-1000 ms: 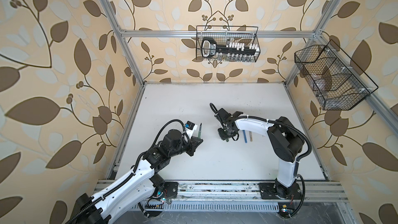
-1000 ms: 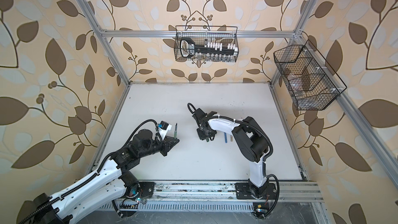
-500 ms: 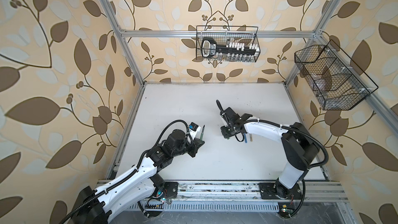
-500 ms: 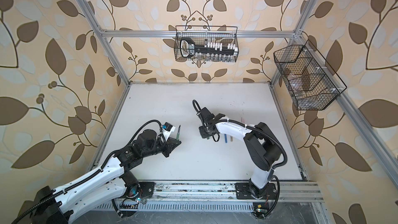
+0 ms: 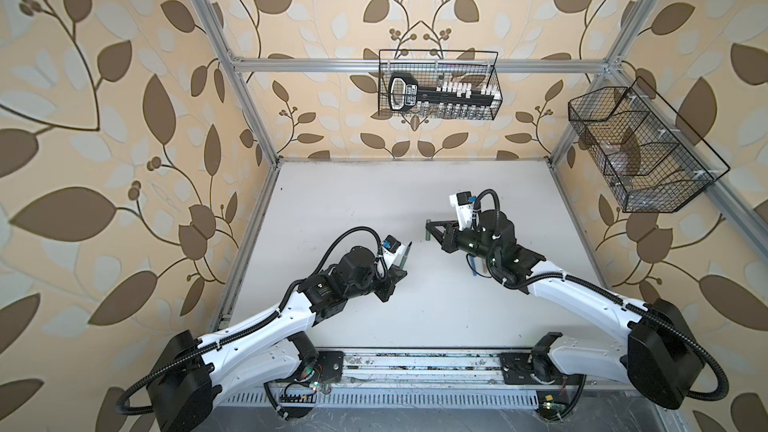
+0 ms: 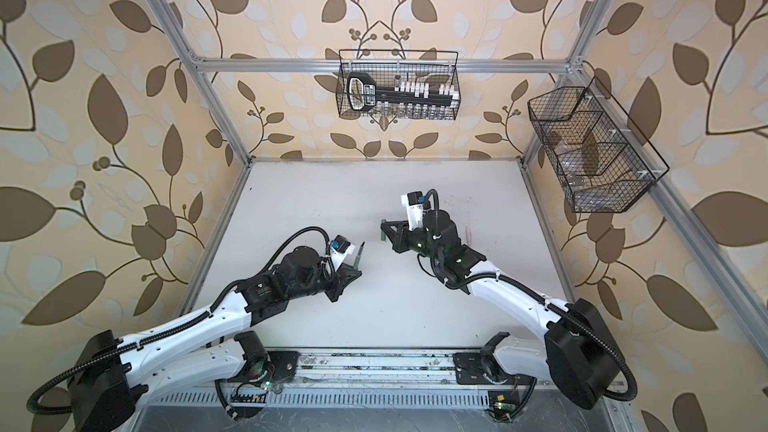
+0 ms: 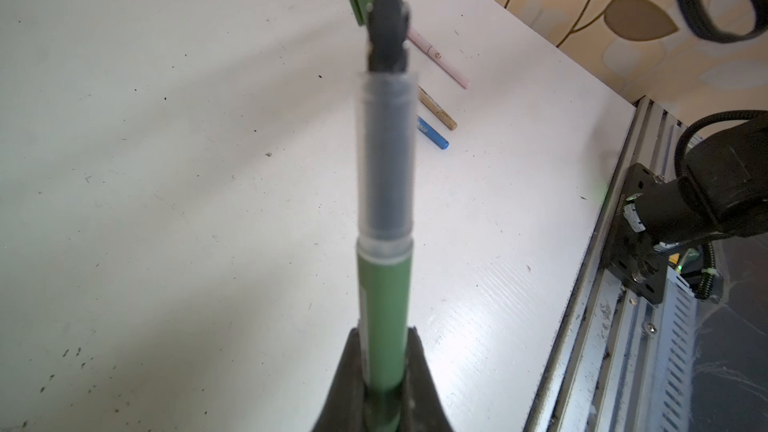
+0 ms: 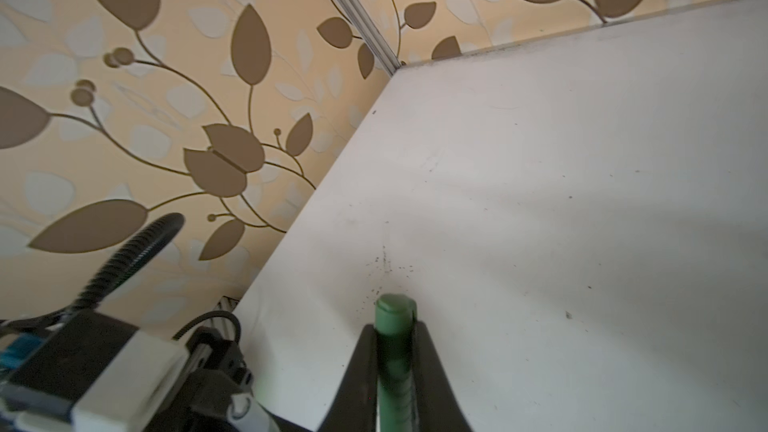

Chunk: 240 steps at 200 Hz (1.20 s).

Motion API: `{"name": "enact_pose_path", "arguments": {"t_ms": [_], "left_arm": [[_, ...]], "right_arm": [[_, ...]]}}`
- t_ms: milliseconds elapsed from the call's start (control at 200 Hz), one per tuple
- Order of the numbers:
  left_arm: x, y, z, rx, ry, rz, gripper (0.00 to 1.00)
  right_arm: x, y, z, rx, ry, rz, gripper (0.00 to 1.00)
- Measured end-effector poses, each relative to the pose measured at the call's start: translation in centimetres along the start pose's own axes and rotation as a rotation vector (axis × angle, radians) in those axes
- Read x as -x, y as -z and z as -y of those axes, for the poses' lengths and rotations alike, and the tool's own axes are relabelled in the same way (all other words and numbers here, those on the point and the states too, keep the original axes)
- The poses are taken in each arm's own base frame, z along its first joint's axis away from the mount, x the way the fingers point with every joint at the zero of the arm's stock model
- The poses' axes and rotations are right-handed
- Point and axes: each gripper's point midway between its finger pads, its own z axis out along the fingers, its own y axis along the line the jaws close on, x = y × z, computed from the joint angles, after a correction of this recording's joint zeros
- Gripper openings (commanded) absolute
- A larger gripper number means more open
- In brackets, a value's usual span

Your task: Insert the pens into the pen caps

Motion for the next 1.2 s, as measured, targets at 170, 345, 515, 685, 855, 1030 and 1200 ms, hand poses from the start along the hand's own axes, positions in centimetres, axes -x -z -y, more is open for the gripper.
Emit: {"name": "enact_pose_path", "arguments": {"t_ms": [170, 345, 515, 685, 855, 1030, 1200], "left_arm": [[0.3, 0.2, 0.1, -0.002, -0.003, 0.011, 0.00], [0.8, 0.5, 0.2, -0.006, -0.007, 0.032, 0.00], [0.9, 0.5, 0.3, -0.007, -0.008, 0.038, 0.00], [1.0, 0.6, 0.3, -0.008, -0.009, 0.042, 0.00], [1.4, 1.0, 0.4, -0.008, -0.012, 0.060, 0.00], [1.6, 1.2, 0.5, -0.010, -0.014, 0.069, 0.00], [1.6, 1.1, 0.6, -0.015, -0.017, 0.068, 0.00]], "right_arm": [[1.1, 0.0, -3.3, 0.124, -0.004, 0.066, 0.15], [2.4, 0.4, -5.6, 0.216, -0.002, 0.122, 0.15], [2.9, 0.7, -6.6, 0.255, 0.000, 0.148, 0.15], [2.6, 0.7, -7.0, 0.274, -0.002, 0.142, 0.14], [1.9, 0.7, -7.2, 0.282, -0.002, 0.128, 0.15], [0.6, 0.6, -6.8, 0.271, -0.002, 0.104, 0.15], [0.5, 0.7, -7.0, 0.279, 0.002, 0.113, 0.15]]}}
